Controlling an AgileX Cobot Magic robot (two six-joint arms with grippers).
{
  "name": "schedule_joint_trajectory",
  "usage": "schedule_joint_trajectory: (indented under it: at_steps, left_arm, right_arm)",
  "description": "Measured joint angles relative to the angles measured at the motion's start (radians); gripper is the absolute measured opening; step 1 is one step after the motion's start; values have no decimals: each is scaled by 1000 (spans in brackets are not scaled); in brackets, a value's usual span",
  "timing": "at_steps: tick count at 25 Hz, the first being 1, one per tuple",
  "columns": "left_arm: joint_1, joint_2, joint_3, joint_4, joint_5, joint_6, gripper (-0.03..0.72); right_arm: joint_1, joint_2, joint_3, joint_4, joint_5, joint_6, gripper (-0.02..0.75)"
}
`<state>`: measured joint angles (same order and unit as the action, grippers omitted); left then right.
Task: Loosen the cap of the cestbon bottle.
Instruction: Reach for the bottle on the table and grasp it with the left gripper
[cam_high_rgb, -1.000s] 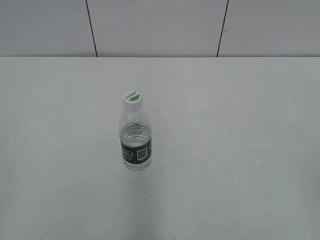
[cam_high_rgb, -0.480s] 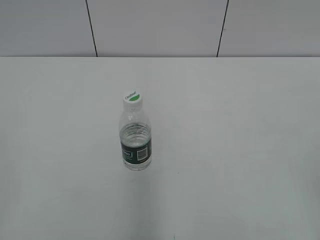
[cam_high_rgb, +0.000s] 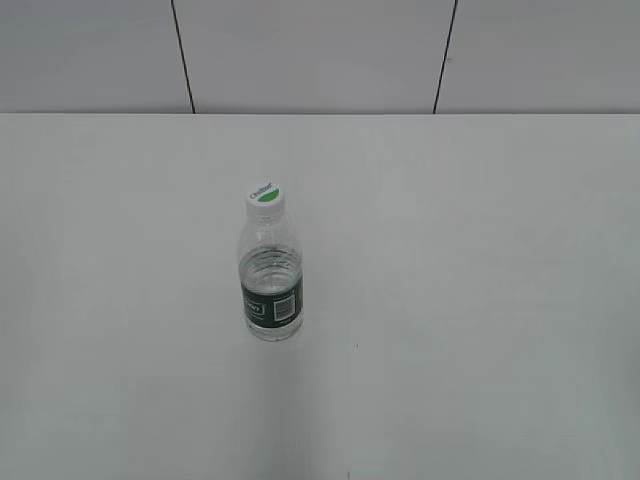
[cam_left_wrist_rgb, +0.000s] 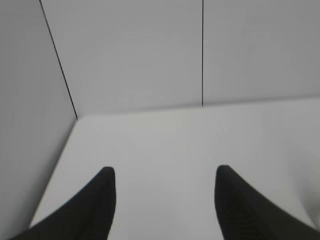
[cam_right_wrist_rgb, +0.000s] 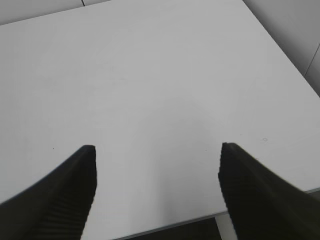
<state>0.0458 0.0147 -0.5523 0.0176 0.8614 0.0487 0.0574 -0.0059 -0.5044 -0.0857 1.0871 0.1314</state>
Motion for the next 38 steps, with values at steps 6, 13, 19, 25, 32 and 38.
schedule_joint_trajectory:
  at_steps: [6, 13, 19, 25, 32, 38]
  left_arm:
    - [0, 112, 75, 8, -410, 12, 387]
    - [-43, 441, 247, -43, -875, 31, 387]
    - [-112, 798, 255, -7, -1193, -32, 387]
    - [-98, 1141, 255, 282, -1510, -285, 387]
    - [113, 1447, 201, 825, -1837, -586, 387]
    - [194, 1668, -28, 1333, -1973, -720, 328]
  right_arm:
    - [0, 0, 0, 0, 0, 0, 584]
    - [0, 0, 0, 0, 0, 0, 584]
    - [0, 0, 0, 0, 0, 0, 584]
    - [0, 0, 0, 1, 0, 0, 584]
    - [0, 0, 0, 1, 0, 0, 584]
    - [0, 0, 0, 1, 0, 0, 584]
